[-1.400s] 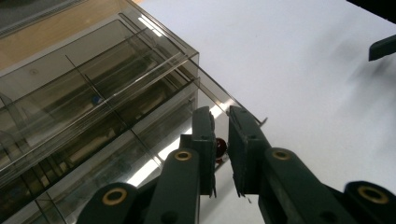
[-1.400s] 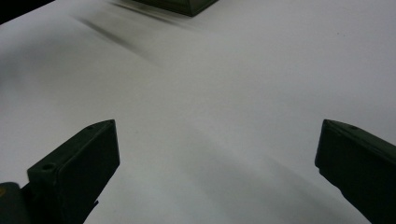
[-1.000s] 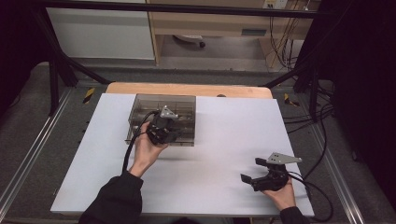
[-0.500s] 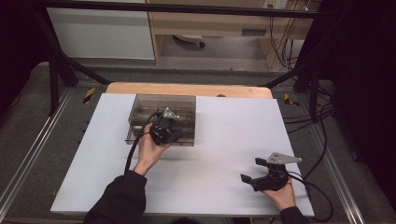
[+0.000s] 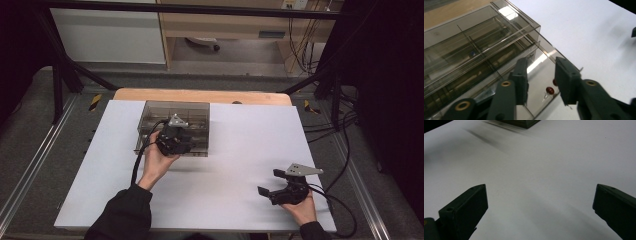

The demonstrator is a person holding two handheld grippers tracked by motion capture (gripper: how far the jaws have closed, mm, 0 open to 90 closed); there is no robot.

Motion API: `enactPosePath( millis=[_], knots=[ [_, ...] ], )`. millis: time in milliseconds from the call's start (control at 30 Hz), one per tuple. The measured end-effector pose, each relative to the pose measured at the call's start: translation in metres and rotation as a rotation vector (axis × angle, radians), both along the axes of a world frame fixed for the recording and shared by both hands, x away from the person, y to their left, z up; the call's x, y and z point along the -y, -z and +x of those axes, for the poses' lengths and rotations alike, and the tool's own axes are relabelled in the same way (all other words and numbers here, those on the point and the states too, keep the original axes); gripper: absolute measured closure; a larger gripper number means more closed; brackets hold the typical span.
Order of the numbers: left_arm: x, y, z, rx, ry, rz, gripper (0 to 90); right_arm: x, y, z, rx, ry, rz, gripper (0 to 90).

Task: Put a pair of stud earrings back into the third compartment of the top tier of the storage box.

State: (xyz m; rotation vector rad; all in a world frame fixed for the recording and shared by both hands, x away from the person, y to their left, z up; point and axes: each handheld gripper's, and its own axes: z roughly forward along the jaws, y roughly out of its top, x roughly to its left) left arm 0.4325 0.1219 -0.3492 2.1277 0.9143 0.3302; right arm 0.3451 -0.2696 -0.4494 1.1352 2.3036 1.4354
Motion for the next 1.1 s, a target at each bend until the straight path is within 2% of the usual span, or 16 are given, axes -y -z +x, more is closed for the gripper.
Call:
enactPosePath(
  millis=[267, 367, 400, 433, 533, 667, 767, 1100],
  knots=[
    [-0.023, -0.008, -0.019, 0.049, 0.009, 0.016, 42.4, 0.0, 0.0, 0.0, -0.001, 0.002, 0.0, 0.4],
    [-0.033, -0.009, -0.028, 0.032, -0.008, 0.019, 36.7, 0.0, 0.0, 0.0, -0.002, 0.003, -0.001, 0.4],
    [-0.036, -0.009, -0.03, 0.036, -0.008, 0.015, 34.9, 0.0, 0.0, 0.0, -0.001, 0.004, 0.0, 0.4],
    [-0.04, -0.009, -0.029, 0.056, 0.011, 0.006, 32.9, 0.0, 0.0, 0.0, -0.003, 0.004, 0.0, 0.5],
    [-0.049, -0.008, -0.034, 0.052, 0.009, -0.013, 27.9, 0.0, 0.0, 0.0, -0.003, 0.005, 0.0, 0.4],
    [-0.06, -0.005, -0.042, 0.057, 0.004, -0.001, 20.4, 0.0, 0.0, 0.0, -0.002, 0.004, -0.001, 0.4],
    [-0.068, -0.001, -0.048, 0.062, 0.0, -0.01, 16.3, 0.0, 0.0, 0.0, -0.003, 0.005, -0.002, 0.4],
    [-0.09, 0.017, -0.072, 0.07, -0.007, -0.018, 9.0, -0.001, 0.001, 0.0, -0.005, 0.005, 0.001, 0.4]
  ],
)
